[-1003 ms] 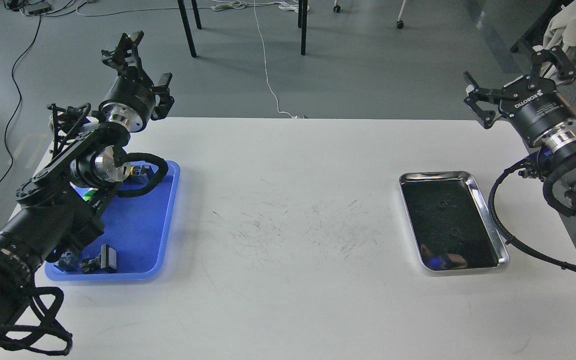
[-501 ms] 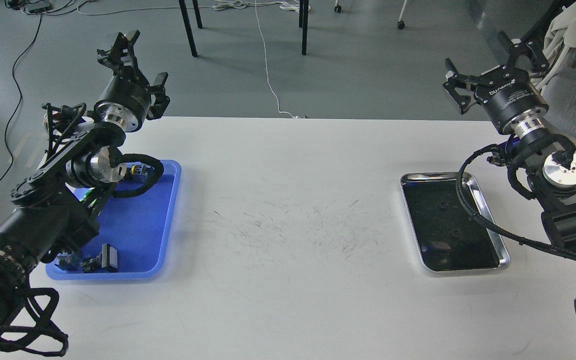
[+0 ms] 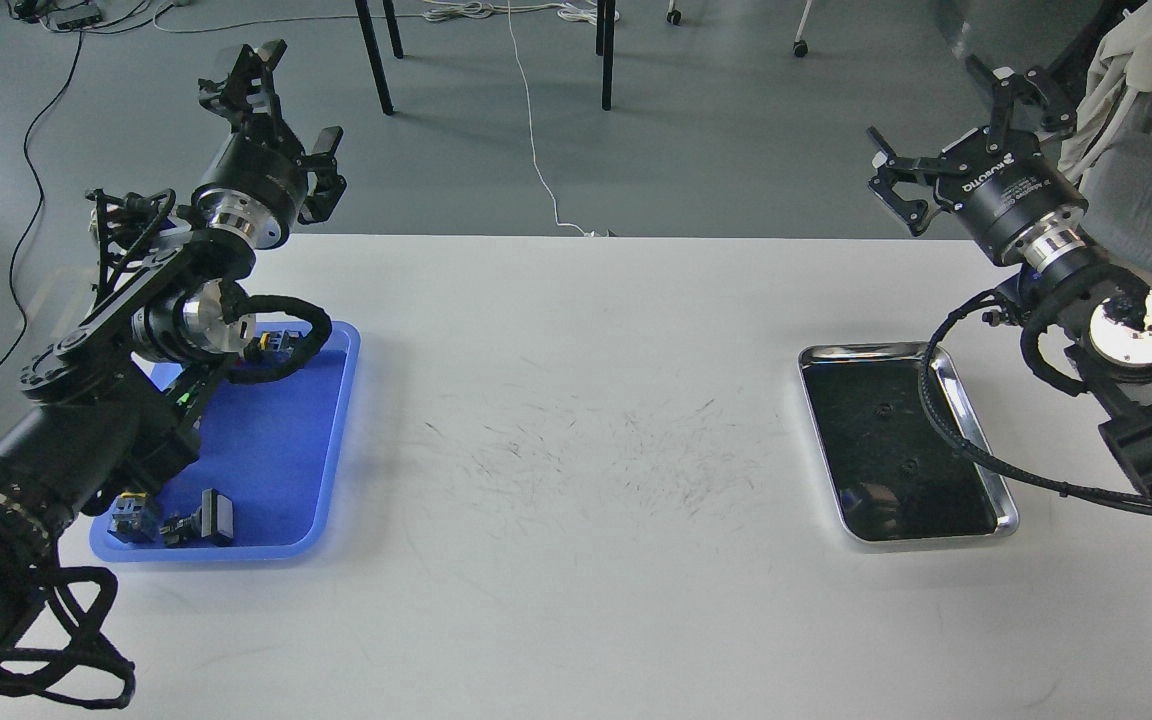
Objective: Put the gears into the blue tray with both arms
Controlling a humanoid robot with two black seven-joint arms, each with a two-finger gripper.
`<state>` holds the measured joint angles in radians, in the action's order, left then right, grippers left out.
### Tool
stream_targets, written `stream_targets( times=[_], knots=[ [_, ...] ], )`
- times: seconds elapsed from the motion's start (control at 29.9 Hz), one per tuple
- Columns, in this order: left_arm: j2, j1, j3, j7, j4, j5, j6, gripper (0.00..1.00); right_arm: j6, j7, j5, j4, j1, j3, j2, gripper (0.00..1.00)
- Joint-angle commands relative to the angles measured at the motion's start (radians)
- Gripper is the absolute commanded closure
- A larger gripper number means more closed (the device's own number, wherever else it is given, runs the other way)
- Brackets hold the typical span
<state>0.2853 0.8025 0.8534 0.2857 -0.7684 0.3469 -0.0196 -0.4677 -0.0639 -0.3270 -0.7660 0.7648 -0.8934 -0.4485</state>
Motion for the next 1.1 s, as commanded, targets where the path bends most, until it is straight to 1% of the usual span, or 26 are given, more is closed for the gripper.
stream_targets(
  times=[0.0, 0.07, 0.17, 0.23, 0.3, 0.37, 0.43, 0.5, 0.57, 0.77, 0.97, 1.07],
  knots=[
    [0.000, -0.002, 0.001, 0.009, 0.000, 0.000, 0.001, 0.02, 0.000, 0.001, 0.017, -0.006, 0.099, 0.187, -0.119, 0.01],
    [0.000, 0.000, 0.001, 0.010, 0.000, 0.000, 0.000, 0.02, -0.002, -0.001, 0.019, -0.024, 0.172, 0.308, -0.180, 0.01],
    [-0.002, 0.000, 0.001, 0.012, 0.000, 0.000, 0.000, 0.02, -0.021, -0.005, 0.035, -0.108, 0.264, 0.463, -0.281, 0.01],
    [0.000, 0.001, 0.001, 0.012, 0.000, 0.000, 0.000, 0.02, -0.021, -0.008, 0.113, -0.151, 0.322, 0.546, -0.350, 0.01],
    [0.000, 0.000, 0.001, 0.013, 0.000, 0.000, 0.000, 0.02, -0.021, -0.013, 0.236, -0.157, 0.379, 0.611, -0.383, 0.01],
    [0.000, 0.000, 0.001, 0.015, 0.000, 0.000, -0.002, 0.02, -0.021, -0.019, 0.380, -0.157, 0.412, 0.663, -0.391, 0.01],
    [0.002, 0.000, 0.004, 0.017, 0.000, -0.002, 0.000, 0.02, -0.021, -0.039, 0.541, -0.157, 0.421, 0.714, -0.392, 0.01],
    [0.003, -0.002, 0.003, 0.027, 0.000, -0.002, 0.000, 0.02, -0.021, -0.056, 0.667, -0.161, 0.421, 0.751, -0.391, 0.01],
    [0.006, -0.005, 0.001, 0.043, 0.000, -0.002, 0.001, 0.02, -0.021, -0.062, 0.782, -0.161, 0.418, 0.794, -0.383, 0.01],
    [0.047, -0.008, 0.001, 0.044, 0.000, -0.002, 0.001, 0.02, -0.021, -0.065, 0.994, -0.246, 0.421, 0.939, -0.345, 0.01],
    [0.066, -0.009, 0.001, 0.043, 0.001, -0.002, 0.004, 0.02, -0.021, -0.080, 1.192, -0.269, 0.421, 1.027, -0.314, 0.02],
    [0.066, -0.009, 0.001, 0.043, 0.001, 0.000, 0.012, 0.02, -0.021, -0.082, 1.253, -0.277, 0.433, 1.061, -0.300, 0.02]
  ],
)
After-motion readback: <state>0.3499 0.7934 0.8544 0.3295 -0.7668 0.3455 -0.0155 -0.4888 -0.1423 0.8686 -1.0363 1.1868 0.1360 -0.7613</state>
